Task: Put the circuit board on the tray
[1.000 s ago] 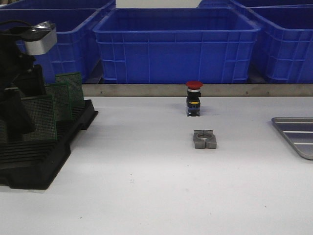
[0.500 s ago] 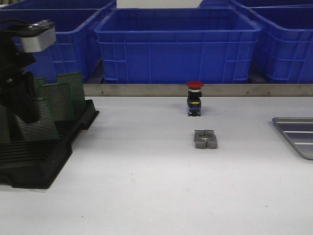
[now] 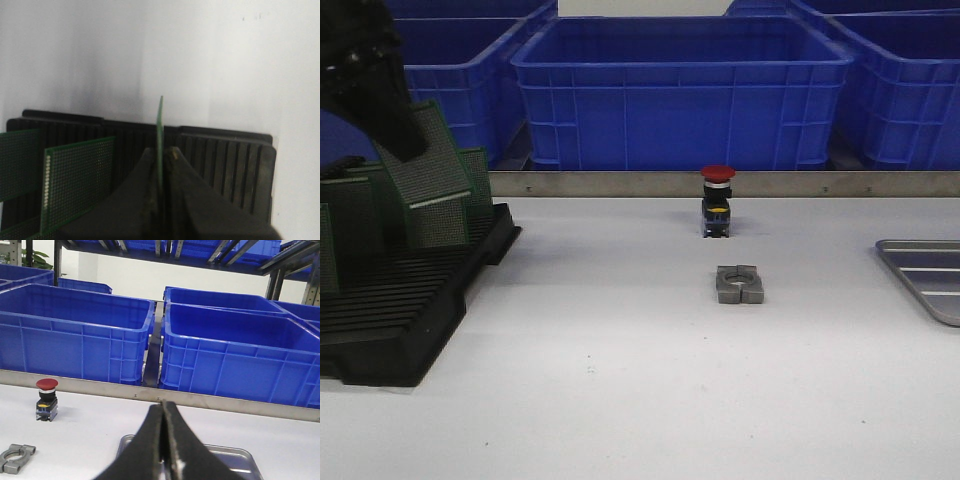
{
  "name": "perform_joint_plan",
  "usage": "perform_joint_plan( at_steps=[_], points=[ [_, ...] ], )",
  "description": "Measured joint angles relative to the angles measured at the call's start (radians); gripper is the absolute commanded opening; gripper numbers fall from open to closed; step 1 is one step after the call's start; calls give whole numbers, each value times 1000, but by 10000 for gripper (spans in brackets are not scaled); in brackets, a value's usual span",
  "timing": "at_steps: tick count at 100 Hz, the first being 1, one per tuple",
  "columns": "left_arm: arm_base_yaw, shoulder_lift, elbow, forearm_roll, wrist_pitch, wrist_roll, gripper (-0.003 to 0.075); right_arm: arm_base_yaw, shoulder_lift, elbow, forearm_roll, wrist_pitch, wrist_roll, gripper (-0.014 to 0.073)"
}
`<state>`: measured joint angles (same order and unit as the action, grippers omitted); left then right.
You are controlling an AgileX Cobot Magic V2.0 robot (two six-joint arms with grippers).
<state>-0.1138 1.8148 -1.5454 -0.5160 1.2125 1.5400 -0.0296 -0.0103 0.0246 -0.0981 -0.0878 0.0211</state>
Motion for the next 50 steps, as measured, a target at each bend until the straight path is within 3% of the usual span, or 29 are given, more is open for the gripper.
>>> perform_joint_plan(
  at_steps=[29,50],
  points=[
    [-116,-60,-2,-167,5,-178,-18,0,0,0,0,0,0,-69],
    [-233,-60,-2,-296,5,-210,-19,0,0,0,0,0,0,-69]
  ],
)
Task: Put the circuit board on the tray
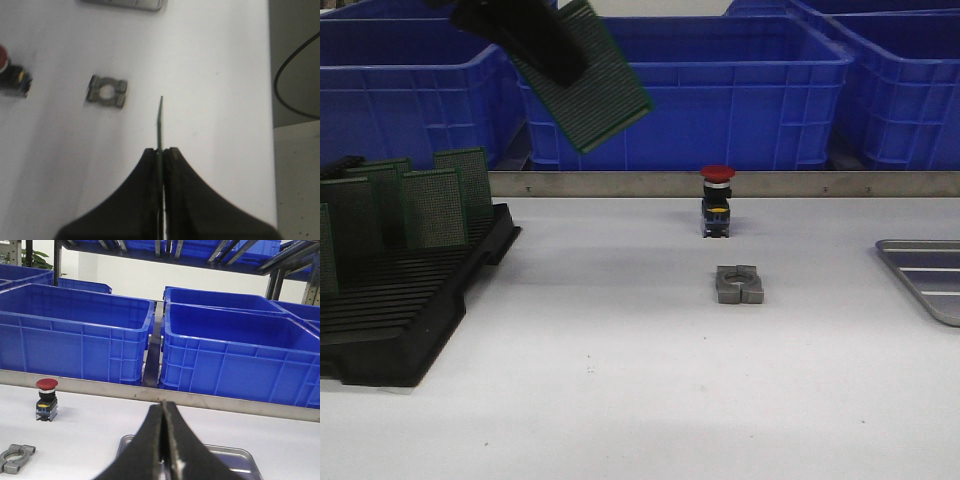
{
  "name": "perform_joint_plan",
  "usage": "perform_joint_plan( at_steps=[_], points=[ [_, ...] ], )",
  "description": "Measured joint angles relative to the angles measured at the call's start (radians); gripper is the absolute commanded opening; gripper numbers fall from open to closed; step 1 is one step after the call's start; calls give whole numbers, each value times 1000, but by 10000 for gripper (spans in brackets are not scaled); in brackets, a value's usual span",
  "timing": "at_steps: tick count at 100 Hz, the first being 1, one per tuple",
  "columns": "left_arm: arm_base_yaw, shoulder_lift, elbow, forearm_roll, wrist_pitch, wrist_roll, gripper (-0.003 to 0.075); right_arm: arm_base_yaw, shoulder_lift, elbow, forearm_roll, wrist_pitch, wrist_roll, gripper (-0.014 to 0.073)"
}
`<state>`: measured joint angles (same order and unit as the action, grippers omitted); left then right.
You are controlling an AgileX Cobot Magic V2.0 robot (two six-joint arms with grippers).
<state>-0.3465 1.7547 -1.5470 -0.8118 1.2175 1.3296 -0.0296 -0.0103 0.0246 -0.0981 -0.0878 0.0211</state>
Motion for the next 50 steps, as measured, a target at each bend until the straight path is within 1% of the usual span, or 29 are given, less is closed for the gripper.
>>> perform_joint_plan(
  at_steps=[9,28,43,50],
  points=[
    [-46,0,0,-33,-16,-2,-19,0,0,0,0,0,0,-69],
    [-111,0,0,-47,-128,-52,-19,0,0,0,0,-14,0,-69],
    [-134,0,0,-60,-144,-60,-19,0,0,0,0,-89,29,-69],
    [-138,0,0,-65,-144,-61,-19,0,0,-14,0,-96,60,-69]
  ],
)
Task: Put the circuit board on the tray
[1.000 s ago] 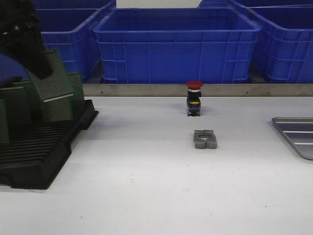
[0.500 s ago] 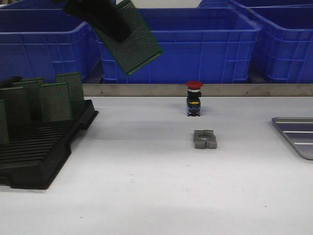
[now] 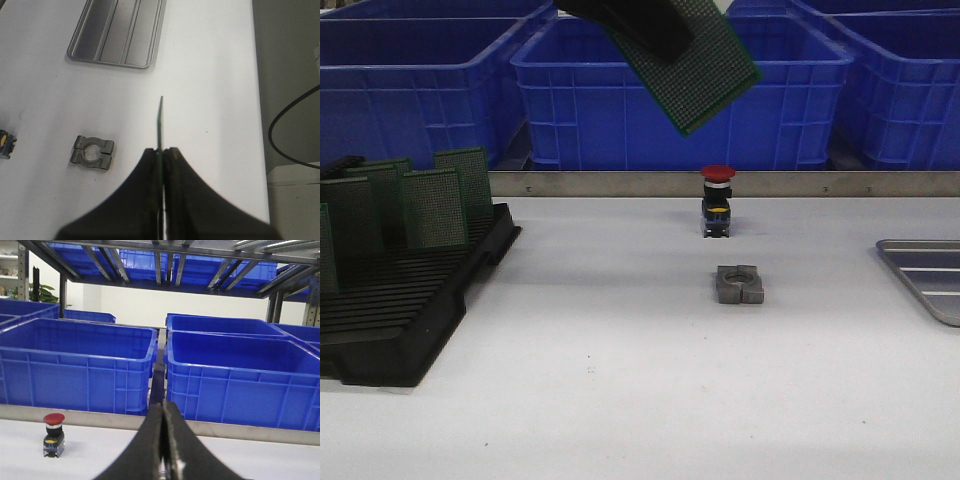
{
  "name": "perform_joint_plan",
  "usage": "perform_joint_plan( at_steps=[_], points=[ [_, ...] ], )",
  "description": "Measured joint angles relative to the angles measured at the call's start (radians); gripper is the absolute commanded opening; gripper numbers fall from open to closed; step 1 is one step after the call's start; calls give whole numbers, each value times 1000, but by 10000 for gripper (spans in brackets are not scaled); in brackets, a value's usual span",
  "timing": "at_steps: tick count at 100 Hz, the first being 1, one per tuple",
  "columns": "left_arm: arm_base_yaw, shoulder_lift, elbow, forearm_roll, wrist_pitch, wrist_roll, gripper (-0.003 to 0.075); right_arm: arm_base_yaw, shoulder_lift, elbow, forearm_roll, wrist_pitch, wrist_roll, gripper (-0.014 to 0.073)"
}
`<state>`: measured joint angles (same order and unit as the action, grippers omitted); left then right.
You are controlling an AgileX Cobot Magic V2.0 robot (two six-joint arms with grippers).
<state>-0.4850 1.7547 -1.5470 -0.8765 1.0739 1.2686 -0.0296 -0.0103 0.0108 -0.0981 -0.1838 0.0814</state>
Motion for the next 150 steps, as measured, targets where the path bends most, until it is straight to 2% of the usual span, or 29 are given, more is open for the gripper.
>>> perform_joint_plan(
  at_steps=[15,44,58,67,74,79,91,96,101,130,137,150],
  points=[
    [0,0,0,-16,0,0,-19,0,0,-131,0,110,63,-69],
    [0,0,0,-22,0,0,-18,0,236,-562,2,693,102,-69],
    [0,0,0,-23,0,0,-18,0,365,-687,6,847,103,-69],
    [0,0,0,-23,0,0,-18,0,419,-711,6,867,104,-60],
    [0,0,0,-23,0,0,-18,0,449,-714,6,871,104,1],
    [0,0,0,-23,0,0,-18,0,465,-714,6,880,104,84],
    [0,0,0,-24,0,0,-18,0,487,-714,8,883,104,366],
    [0,0,0,-24,0,-1,-19,0,489,-714,8,883,104,450],
    [0,0,0,-24,0,-1,-18,0,489,-714,8,883,104,499],
    [0,0,0,-34,0,-11,-18,29,491,-715,67,881,79,516],
    [0,0,0,-39,0,-13,-18,43,507,-715,105,881,17,516],
    [0,0,0,-41,0,-16,-18,79,593,-728,200,888,-176,516]
  ],
)
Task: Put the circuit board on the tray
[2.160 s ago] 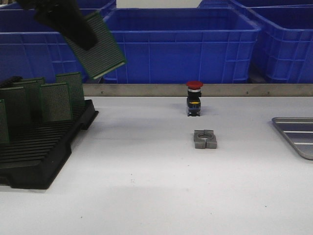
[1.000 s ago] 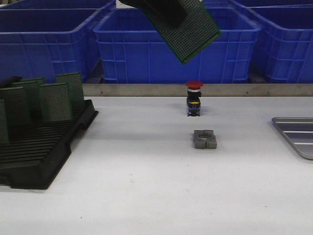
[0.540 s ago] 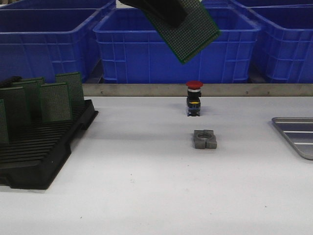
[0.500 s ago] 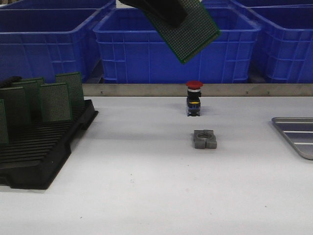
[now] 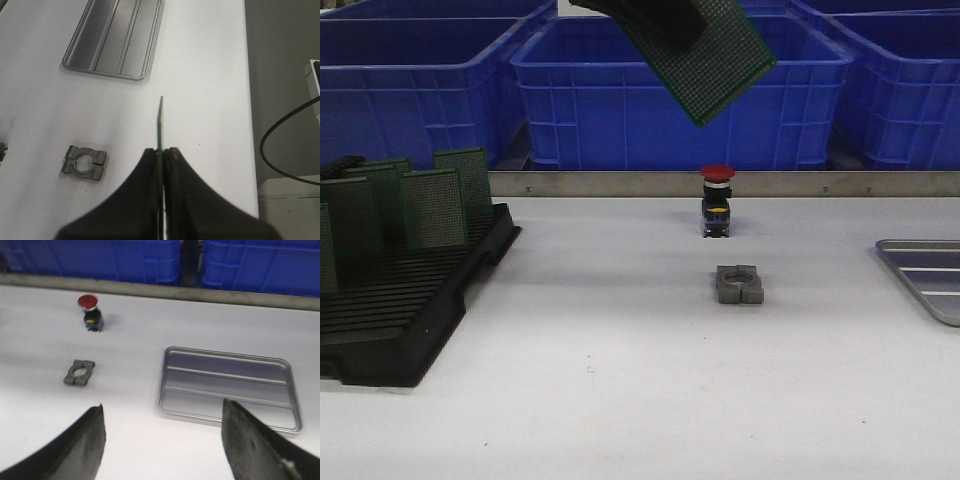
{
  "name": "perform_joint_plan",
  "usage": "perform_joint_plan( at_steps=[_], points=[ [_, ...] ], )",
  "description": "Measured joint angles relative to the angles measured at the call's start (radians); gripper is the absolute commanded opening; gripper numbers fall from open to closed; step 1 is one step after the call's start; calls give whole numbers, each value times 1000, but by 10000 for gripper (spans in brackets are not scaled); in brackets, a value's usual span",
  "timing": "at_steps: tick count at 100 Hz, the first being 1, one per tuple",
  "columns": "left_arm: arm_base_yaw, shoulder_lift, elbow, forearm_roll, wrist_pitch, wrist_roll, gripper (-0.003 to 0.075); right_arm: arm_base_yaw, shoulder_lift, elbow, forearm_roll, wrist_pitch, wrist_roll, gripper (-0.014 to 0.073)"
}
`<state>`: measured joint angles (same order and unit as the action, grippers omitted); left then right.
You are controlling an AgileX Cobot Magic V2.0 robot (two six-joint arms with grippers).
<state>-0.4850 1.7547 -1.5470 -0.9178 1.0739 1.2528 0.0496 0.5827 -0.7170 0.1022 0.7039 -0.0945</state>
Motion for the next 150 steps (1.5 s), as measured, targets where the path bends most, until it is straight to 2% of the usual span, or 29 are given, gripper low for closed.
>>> perform_joint_plan(
  at_steps=[22,44,72,100,150],
  points=[
    [0,0,0,0,0,-2,-18,59,236,-95,237,51,-353,516],
    [0,0,0,0,0,-2,-18,63,498,-232,417,168,-743,516],
    [0,0,0,0,8,-2,-19,67,736,-390,603,269,-1044,516],
    [0,0,0,-1,10,-2,-18,90,860,-476,709,304,-1201,516],
    [0,0,0,-1,10,-2,-18,185,970,-516,743,326,-1241,510]
  ],
)
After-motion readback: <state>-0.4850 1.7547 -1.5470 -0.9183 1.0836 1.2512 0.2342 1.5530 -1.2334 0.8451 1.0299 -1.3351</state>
